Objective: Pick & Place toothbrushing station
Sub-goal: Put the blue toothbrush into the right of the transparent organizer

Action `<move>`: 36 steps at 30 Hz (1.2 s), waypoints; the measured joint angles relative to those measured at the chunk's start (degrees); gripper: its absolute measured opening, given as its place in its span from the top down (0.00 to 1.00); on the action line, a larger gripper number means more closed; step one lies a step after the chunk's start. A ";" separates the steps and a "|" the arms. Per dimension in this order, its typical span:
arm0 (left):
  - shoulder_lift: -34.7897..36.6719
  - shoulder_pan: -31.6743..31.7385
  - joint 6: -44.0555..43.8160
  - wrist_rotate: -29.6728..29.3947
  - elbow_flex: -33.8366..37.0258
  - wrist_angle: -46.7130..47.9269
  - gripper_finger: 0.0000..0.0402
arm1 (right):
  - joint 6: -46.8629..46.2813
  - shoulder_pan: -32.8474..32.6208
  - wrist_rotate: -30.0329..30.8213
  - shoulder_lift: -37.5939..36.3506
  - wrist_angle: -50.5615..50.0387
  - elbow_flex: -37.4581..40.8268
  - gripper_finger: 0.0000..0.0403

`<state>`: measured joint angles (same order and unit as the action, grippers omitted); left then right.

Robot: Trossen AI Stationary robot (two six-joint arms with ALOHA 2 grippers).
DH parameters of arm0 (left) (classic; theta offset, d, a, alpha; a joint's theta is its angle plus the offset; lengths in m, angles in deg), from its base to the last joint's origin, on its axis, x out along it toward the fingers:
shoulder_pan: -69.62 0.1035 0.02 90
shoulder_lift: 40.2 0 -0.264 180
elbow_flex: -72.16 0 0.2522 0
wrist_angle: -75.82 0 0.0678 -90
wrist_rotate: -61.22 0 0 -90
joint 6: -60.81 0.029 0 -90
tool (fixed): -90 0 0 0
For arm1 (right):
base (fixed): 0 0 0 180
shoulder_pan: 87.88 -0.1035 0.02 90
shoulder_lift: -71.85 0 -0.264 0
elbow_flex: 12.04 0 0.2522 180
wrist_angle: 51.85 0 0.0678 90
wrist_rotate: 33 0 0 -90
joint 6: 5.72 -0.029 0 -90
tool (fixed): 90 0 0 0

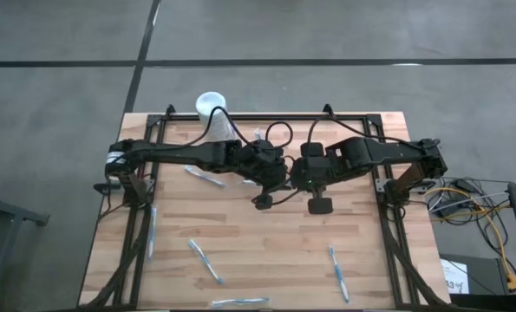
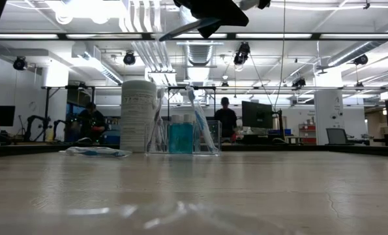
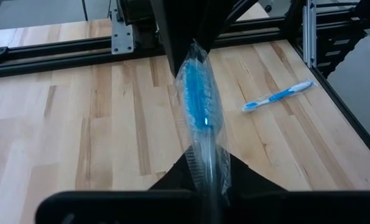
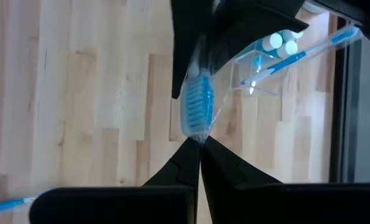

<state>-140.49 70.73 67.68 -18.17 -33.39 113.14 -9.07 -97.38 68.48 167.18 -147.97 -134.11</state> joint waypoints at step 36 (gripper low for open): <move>0.00 0.00 -0.02 -0.02 0.00 -0.03 0.97 | -3.91 0.00 -3.98 0.09 -0.51 0.81 0.98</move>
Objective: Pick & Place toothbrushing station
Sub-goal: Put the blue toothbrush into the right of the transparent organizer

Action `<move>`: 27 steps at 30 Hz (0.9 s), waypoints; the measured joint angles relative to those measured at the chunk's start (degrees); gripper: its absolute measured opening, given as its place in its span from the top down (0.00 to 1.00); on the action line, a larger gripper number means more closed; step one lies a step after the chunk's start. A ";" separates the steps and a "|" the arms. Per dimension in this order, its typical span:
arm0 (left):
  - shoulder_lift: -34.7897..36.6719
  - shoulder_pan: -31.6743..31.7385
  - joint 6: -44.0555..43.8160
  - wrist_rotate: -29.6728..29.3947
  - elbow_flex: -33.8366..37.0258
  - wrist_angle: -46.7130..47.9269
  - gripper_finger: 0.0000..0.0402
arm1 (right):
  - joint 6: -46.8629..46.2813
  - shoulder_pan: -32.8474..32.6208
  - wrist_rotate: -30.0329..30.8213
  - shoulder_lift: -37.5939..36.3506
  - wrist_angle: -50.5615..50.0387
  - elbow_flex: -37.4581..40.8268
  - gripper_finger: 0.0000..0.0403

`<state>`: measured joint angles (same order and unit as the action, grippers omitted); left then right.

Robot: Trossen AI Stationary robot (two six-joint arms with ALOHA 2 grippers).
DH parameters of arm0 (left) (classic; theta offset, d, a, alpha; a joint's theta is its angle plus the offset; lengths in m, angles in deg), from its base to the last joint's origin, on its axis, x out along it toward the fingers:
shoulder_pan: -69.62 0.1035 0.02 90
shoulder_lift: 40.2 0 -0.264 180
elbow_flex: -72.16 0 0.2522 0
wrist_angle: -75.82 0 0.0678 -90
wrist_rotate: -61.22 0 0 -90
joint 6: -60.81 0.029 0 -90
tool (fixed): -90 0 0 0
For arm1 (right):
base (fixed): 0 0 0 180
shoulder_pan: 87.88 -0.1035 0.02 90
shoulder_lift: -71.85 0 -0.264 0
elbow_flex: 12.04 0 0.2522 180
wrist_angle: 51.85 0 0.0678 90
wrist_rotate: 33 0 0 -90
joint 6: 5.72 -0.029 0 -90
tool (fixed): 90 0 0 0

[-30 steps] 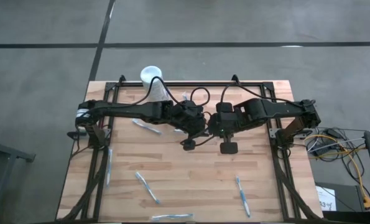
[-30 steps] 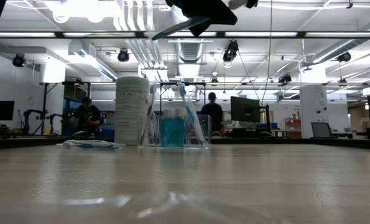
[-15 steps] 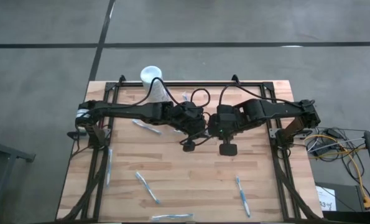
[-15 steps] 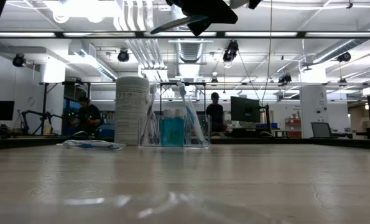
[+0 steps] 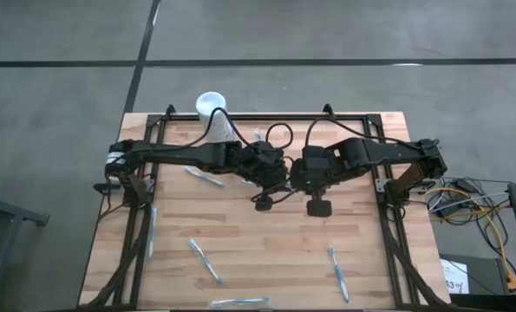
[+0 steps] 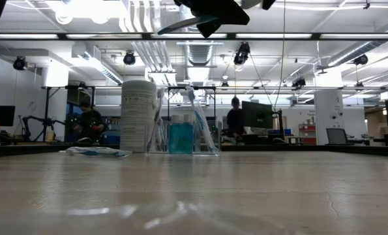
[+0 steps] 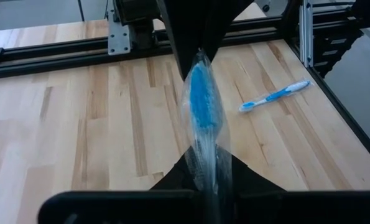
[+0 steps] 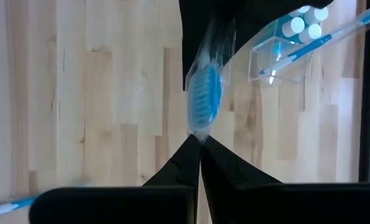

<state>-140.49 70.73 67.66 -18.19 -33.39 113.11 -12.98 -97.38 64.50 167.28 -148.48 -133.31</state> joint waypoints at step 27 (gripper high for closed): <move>-0.07 0.00 -0.02 0.06 0.00 0.07 0.97 | 1.58 0.02 -0.02 -0.18 -2.28 0.04 0.98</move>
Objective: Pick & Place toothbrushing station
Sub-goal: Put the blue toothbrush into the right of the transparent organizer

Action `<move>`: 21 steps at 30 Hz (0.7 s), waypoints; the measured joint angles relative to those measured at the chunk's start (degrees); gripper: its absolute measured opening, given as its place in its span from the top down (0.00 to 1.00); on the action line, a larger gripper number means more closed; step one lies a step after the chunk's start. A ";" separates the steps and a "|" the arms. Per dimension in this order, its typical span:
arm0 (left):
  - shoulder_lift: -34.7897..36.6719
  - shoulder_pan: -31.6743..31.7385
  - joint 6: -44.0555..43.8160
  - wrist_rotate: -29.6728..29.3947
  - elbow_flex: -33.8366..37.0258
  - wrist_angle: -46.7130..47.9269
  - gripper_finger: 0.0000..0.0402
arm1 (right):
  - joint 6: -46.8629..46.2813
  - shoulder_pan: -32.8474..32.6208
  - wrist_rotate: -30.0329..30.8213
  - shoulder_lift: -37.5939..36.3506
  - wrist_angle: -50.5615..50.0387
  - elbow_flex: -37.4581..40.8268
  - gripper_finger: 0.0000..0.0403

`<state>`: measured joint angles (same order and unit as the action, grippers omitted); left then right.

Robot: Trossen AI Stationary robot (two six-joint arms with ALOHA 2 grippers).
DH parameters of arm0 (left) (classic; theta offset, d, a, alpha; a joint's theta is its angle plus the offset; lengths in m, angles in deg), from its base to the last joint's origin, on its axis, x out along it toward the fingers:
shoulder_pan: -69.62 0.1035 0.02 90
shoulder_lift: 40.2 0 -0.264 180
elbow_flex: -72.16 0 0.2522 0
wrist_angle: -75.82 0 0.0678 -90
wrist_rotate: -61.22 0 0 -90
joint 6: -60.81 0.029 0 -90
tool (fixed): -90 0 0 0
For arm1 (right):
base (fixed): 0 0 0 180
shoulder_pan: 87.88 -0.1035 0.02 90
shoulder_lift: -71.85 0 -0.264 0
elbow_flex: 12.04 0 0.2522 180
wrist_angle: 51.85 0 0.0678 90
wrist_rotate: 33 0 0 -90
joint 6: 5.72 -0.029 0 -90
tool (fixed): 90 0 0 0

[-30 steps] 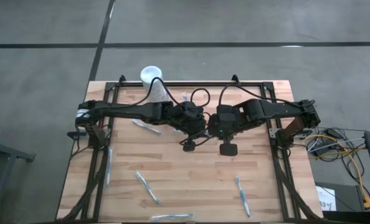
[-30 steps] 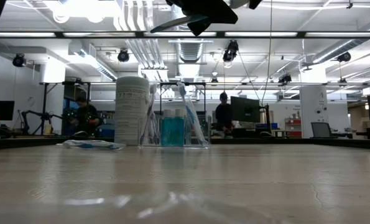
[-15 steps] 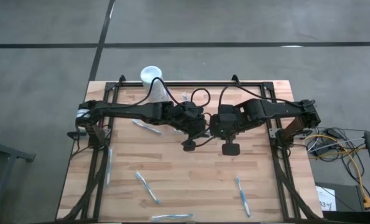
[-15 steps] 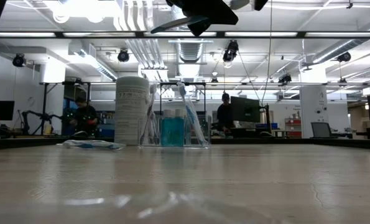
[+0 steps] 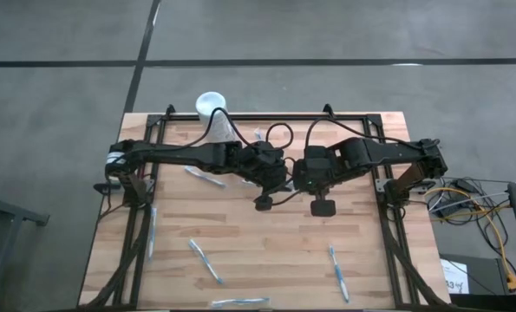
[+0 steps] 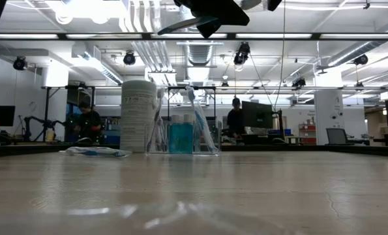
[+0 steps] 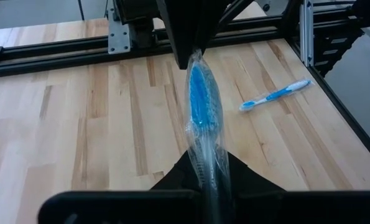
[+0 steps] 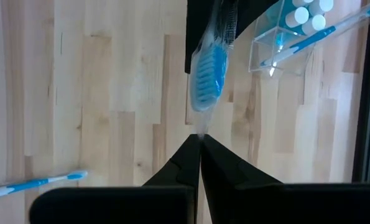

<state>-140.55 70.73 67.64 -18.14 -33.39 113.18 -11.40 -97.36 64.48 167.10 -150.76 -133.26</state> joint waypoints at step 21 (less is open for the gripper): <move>0.02 -0.02 0.00 0.01 0.00 -0.02 0.97 | 0.13 0.00 0.00 0.00 0.46 0.00 0.98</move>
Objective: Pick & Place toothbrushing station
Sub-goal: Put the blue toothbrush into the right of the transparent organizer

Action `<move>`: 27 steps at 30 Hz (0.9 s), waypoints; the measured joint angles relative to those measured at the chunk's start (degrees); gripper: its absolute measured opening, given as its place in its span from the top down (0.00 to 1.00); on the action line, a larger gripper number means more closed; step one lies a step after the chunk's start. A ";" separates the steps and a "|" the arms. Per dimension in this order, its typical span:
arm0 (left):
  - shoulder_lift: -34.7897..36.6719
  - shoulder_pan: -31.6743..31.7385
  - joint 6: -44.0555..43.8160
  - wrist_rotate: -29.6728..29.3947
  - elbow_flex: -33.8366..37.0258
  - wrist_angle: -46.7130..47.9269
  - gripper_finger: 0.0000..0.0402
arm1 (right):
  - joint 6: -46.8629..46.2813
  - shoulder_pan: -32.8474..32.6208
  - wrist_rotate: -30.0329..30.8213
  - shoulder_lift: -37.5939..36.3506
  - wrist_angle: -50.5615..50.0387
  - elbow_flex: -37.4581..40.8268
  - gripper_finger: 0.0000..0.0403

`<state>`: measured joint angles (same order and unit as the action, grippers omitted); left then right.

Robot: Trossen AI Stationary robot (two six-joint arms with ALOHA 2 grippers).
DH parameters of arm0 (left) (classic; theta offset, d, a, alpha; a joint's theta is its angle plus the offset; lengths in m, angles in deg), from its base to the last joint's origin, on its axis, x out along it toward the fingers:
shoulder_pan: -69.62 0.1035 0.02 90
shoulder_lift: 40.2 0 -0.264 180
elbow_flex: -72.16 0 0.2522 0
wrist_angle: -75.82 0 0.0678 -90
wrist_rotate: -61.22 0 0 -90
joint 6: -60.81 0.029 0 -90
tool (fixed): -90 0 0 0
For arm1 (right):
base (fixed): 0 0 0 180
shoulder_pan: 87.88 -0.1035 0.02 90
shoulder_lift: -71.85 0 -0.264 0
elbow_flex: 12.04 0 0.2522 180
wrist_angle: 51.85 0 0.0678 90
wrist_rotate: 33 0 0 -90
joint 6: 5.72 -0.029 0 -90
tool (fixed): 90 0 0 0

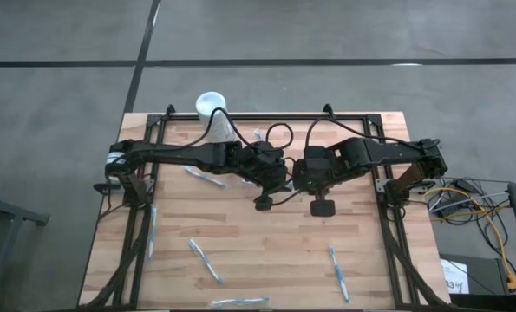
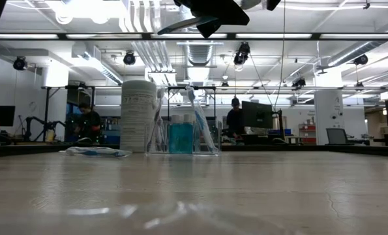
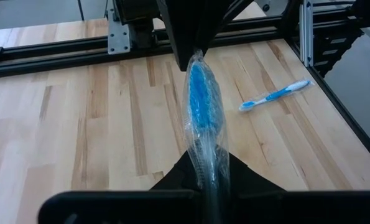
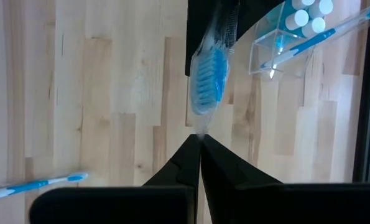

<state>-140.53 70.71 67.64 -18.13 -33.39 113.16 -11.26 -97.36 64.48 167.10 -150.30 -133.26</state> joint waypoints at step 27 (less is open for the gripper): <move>0.07 0.02 0.00 0.00 0.00 -0.02 0.97 | 1.47 -0.02 0.02 0.00 0.24 0.00 0.98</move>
<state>-140.46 70.73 67.64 -18.13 -33.39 113.13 -9.79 -97.38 64.50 167.10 -150.06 -133.26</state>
